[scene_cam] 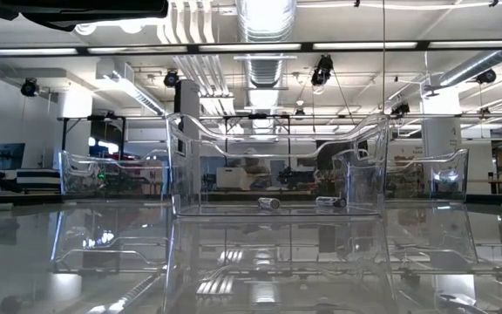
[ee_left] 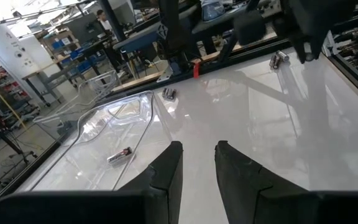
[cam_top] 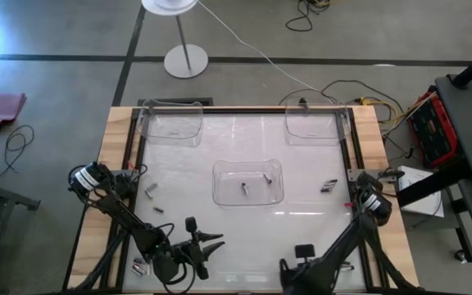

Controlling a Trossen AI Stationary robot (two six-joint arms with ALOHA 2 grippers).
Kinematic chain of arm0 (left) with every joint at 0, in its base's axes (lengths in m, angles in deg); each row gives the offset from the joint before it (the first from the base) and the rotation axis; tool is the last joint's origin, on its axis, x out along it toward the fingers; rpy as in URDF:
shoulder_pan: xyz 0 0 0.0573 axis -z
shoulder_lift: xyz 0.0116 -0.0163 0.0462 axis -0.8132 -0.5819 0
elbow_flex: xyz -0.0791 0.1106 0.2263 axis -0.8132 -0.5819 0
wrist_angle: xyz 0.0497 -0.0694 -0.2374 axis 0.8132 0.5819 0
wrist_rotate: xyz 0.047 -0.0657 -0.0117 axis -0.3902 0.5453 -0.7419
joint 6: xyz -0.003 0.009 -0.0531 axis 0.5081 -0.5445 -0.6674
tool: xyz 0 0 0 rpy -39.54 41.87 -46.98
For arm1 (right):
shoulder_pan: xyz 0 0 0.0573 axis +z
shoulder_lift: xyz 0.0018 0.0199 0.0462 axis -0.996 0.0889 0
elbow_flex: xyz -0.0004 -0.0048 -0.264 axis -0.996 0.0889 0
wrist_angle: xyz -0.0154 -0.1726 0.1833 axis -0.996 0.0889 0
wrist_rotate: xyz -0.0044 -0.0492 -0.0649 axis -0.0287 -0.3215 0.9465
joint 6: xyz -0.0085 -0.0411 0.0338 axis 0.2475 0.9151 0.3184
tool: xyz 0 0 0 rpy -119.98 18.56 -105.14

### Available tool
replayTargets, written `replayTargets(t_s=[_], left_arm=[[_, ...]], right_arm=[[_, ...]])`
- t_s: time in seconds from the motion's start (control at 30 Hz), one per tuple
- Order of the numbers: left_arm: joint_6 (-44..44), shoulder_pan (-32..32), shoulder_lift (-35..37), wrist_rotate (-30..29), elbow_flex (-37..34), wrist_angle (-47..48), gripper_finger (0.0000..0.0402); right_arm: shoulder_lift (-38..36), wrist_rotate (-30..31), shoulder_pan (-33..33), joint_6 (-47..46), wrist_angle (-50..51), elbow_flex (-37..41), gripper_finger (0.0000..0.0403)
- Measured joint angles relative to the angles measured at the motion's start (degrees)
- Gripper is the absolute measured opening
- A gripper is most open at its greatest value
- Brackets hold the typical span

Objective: Sort batteries
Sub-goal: Put the silver battery into the middle transparent bin

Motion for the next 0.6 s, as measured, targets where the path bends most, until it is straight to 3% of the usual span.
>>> replayTargets(t_s=[0.3, 0.6], left_arm=[[0.0, 0.0, 0.0, 0.0, 0.0, 0.0, 0.0075], [0.0, 0.0, 0.0, 0.0, 0.0, 0.6, 0.0075]], right_arm=[[-0.1, 10.5, -8.7, 8.8, 8.8, -14.8, 0.0048], [-0.1, 21.1, -19.7, 22.3, 9.4, -24.1, 0.0047]])
